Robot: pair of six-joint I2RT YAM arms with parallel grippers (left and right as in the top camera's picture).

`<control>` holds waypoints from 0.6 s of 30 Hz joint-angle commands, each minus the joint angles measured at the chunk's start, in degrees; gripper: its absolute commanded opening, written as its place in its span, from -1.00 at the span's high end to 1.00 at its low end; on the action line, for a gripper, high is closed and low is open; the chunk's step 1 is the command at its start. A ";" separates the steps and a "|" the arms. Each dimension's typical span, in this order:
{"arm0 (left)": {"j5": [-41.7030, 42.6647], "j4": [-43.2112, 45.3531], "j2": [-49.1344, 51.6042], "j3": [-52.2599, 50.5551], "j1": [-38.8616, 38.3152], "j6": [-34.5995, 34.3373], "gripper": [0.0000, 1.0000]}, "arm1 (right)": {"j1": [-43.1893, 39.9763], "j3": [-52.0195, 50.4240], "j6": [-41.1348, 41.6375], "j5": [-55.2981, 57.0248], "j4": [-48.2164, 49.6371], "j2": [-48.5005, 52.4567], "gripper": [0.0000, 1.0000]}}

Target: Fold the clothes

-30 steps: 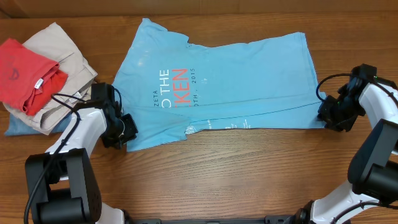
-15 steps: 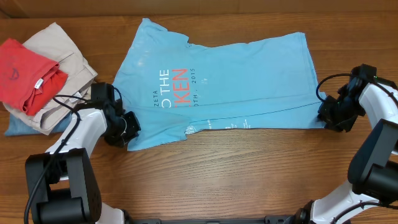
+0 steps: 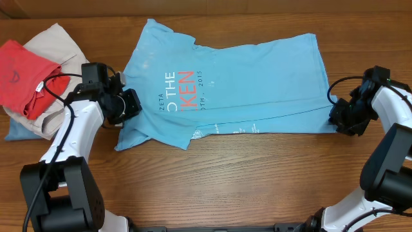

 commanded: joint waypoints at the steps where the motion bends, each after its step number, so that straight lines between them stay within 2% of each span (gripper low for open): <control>1: -2.54 1.73 -1.03 0.98 0.42 -2.01 0.92 | -0.11 -0.13 -0.22 0.57 0.57 0.02 0.31; 7: -4.44 4.48 -1.03 0.98 0.42 -4.61 0.92 | -0.11 -0.13 -0.20 0.57 1.38 0.02 0.32; 18: -5.95 10.43 -1.03 0.98 0.42 -13.38 0.92 | -0.11 -0.13 -0.22 0.57 2.67 0.02 0.31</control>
